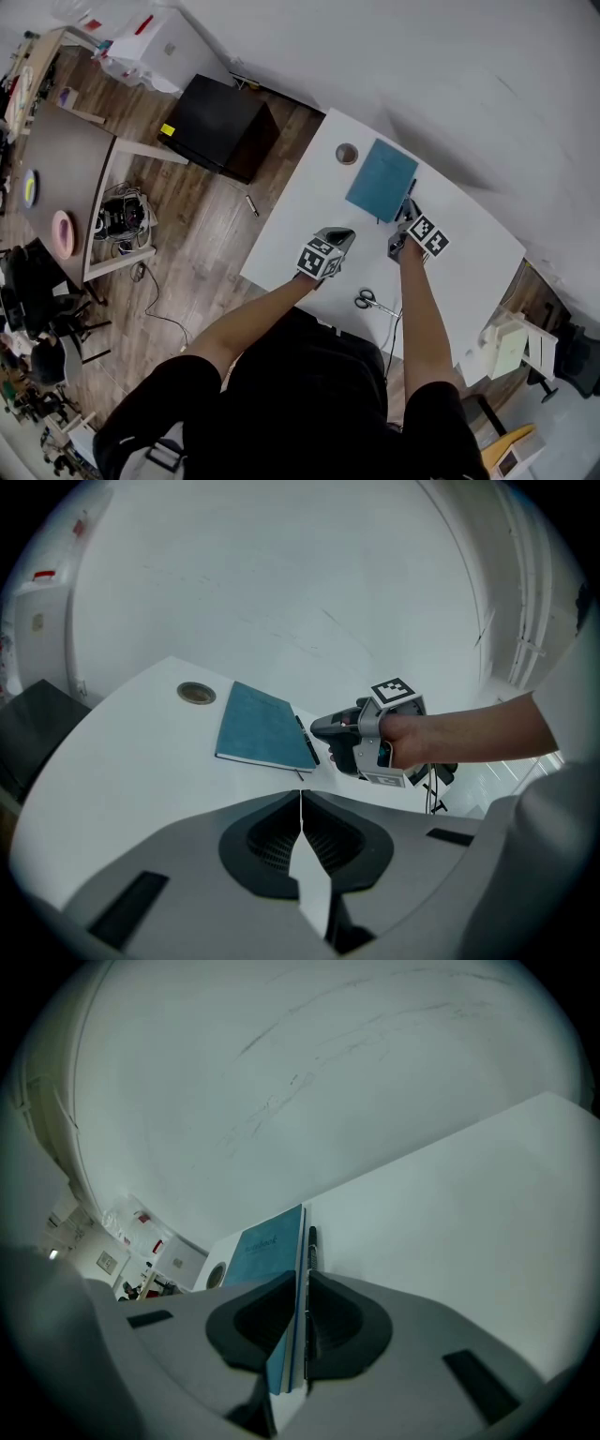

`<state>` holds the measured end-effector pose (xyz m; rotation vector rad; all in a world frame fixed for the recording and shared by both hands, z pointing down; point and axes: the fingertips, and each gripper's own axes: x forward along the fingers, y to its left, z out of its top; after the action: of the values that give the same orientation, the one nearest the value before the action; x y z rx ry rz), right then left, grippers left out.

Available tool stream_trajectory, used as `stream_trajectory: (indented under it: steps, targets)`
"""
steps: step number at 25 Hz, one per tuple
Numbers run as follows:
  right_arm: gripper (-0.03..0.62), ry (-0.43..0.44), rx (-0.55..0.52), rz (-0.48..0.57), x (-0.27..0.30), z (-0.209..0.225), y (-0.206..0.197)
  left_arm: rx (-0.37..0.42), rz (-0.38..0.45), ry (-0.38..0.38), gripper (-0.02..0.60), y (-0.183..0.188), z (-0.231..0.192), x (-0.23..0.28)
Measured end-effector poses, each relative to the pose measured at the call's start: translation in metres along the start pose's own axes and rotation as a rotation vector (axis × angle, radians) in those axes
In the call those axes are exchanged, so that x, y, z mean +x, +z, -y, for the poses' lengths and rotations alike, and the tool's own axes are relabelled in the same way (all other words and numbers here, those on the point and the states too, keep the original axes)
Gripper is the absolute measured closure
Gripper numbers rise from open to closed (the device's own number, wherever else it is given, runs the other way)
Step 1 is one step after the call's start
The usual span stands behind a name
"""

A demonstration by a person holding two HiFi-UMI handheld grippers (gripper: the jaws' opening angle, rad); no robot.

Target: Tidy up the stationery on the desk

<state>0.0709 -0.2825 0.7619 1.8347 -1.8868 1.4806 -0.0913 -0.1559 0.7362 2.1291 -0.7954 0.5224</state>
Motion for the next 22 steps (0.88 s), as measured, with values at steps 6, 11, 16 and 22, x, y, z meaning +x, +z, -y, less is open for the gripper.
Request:
stream_trajectory:
  steps: [6, 11, 16, 22]
  targets:
    - [0.534, 0.003, -0.015, -0.016, -0.023, 0.017, -0.01, 0.026, -0.017, -0.007, 0.565, -0.013, 0.017, 0.0]
    - [0.534, 0.01, -0.016, -0.052, -0.023, 0.032, -0.017, 0.007, -0.012, -0.003, 0.565, -0.026, 0.033, -0.003]
    - [0.534, -0.019, -0.063, -0.069, -0.021, 0.032, -0.023, -0.001, -0.02, 0.009, 0.565, -0.04, 0.044, -0.012]
    - [0.534, -0.021, -0.04, -0.074, -0.02, 0.031, -0.029, 0.006, -0.019, 0.008, 0.565, -0.048, 0.057, -0.016]
